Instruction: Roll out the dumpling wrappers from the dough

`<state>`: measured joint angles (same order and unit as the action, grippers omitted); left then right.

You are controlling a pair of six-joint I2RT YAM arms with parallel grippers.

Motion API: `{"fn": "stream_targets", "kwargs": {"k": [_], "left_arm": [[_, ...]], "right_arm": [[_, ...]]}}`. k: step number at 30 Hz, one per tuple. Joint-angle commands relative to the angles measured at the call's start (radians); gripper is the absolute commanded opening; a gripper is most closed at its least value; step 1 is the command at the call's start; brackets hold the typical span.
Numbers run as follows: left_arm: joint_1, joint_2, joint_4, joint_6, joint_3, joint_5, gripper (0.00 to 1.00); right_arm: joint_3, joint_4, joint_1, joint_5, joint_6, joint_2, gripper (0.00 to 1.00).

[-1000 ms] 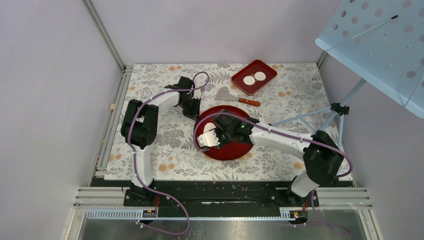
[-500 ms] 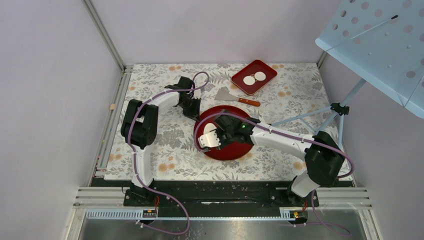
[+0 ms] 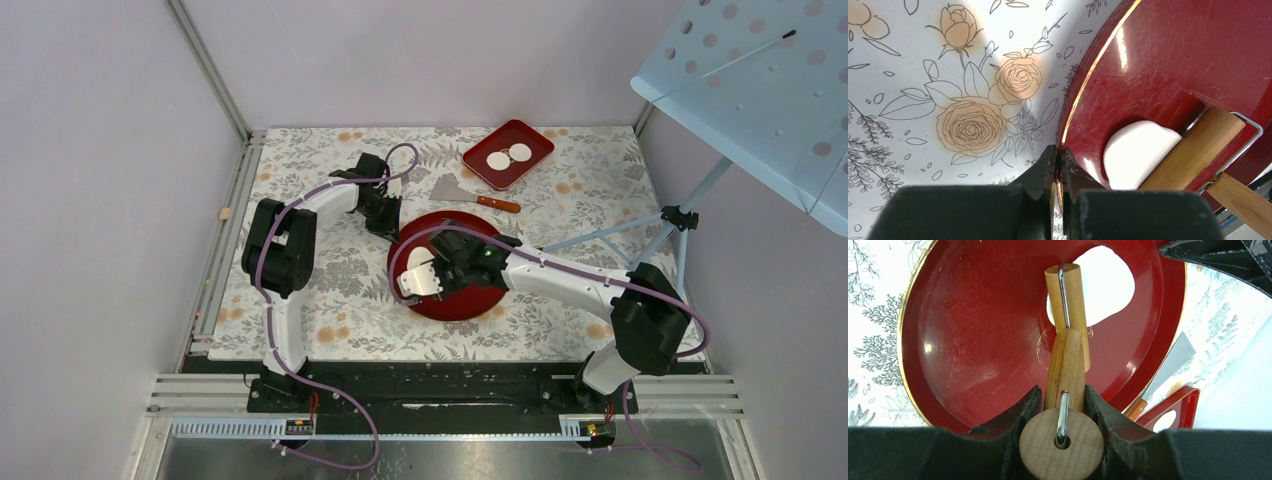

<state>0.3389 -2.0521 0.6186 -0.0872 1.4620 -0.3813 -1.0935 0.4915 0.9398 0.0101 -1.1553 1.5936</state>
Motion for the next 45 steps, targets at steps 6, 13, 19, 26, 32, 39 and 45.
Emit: {"fn": "stream_targets", "kwargs": {"k": [6,13,19,26,32,39,45], "left_arm": [[0.003,-0.008,-0.073,-0.016,-0.025,0.087,0.00],[0.003,-0.008,-0.073,-0.017,-0.026,0.087,0.00],[0.003,-0.005,-0.078,-0.017,-0.030,0.086,0.00],[0.002,-0.005,-0.080,-0.017,-0.029,0.084,0.00],[0.002,-0.004,-0.081,-0.016,-0.031,0.082,0.00],[0.002,-0.007,-0.082,-0.016,-0.028,0.081,0.00],[0.003,-0.003,-0.082,-0.014,-0.032,0.081,0.00]], "right_arm": [[0.127,0.533,0.014,0.197,0.079,0.083,0.00],[0.099,0.521,0.014,0.207,0.110,0.040,0.00],[-0.063,0.395,0.000,0.160,0.216,-0.097,0.00],[-0.179,0.105,0.001,0.059,0.327,-0.113,0.00],[-0.159,-0.133,0.017,-0.116,0.299,-0.015,0.00],[-0.145,-0.257,0.021,-0.162,0.206,0.083,0.00],[-0.107,-0.131,0.024,-0.093,0.096,0.100,0.00]]}}
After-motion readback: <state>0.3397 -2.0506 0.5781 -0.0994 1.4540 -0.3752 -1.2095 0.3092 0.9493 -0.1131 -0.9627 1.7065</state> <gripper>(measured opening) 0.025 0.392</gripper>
